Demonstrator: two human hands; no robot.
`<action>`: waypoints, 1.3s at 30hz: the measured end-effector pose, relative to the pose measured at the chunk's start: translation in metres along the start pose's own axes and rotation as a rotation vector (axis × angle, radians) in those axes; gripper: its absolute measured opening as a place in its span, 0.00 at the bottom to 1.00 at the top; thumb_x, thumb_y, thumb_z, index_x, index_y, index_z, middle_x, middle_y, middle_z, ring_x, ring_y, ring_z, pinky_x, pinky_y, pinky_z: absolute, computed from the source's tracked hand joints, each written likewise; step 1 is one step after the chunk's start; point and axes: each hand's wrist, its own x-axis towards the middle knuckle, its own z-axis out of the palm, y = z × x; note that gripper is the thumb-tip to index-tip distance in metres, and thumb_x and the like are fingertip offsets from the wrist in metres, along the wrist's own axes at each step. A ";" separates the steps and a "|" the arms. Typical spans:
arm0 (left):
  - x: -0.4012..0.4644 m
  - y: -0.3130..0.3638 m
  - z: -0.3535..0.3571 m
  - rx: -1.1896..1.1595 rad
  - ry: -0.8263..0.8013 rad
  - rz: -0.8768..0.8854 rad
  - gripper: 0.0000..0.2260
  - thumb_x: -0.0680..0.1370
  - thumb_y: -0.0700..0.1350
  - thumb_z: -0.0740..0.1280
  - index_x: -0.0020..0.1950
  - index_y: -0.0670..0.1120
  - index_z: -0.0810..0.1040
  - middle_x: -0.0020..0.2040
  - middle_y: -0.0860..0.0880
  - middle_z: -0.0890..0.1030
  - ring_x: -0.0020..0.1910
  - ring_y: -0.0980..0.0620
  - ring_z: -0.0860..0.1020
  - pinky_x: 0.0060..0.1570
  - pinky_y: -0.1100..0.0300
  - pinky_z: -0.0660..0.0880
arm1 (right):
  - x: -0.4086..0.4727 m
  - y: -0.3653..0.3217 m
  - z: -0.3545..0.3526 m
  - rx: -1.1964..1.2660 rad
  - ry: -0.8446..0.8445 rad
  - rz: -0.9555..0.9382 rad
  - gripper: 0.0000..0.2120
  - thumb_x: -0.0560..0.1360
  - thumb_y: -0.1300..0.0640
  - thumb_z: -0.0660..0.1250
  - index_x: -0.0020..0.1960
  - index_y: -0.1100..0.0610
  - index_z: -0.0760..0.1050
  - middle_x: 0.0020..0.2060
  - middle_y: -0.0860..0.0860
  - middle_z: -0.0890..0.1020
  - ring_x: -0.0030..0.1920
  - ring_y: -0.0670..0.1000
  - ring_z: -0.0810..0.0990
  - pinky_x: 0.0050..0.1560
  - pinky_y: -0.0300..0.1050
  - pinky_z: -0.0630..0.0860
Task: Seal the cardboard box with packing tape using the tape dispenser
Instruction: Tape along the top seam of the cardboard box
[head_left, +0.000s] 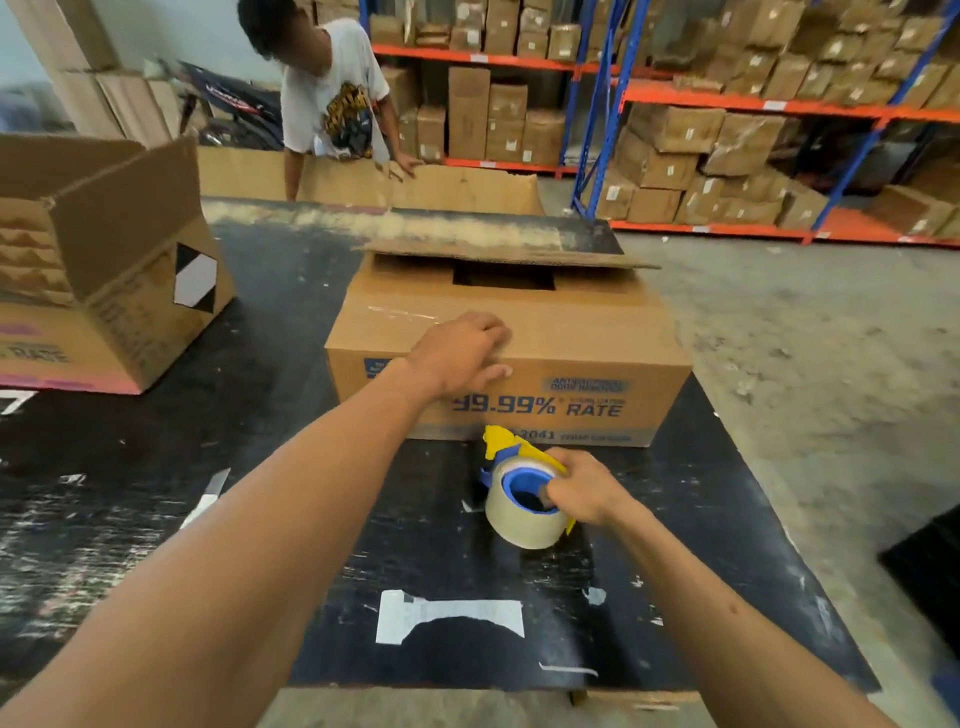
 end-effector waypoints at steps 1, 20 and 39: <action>0.002 -0.003 -0.005 0.010 -0.031 0.014 0.28 0.79 0.59 0.64 0.75 0.46 0.68 0.74 0.44 0.69 0.72 0.43 0.67 0.70 0.46 0.65 | -0.005 -0.004 -0.006 0.075 0.011 0.007 0.12 0.66 0.66 0.67 0.46 0.54 0.77 0.36 0.52 0.81 0.40 0.52 0.78 0.41 0.48 0.74; -0.050 0.026 -0.013 0.054 -0.274 -0.091 0.37 0.78 0.65 0.61 0.81 0.58 0.45 0.83 0.46 0.46 0.80 0.36 0.45 0.77 0.37 0.45 | -0.049 -0.073 -0.085 0.623 0.215 -0.161 0.09 0.74 0.48 0.68 0.43 0.53 0.81 0.36 0.50 0.80 0.34 0.47 0.78 0.39 0.45 0.73; -0.077 0.036 -0.126 -2.083 0.051 -0.499 0.35 0.81 0.64 0.55 0.69 0.33 0.70 0.65 0.30 0.77 0.64 0.34 0.78 0.68 0.41 0.71 | -0.067 -0.101 -0.121 0.051 0.626 -1.002 0.25 0.73 0.43 0.73 0.69 0.42 0.75 0.43 0.51 0.74 0.44 0.48 0.75 0.42 0.39 0.70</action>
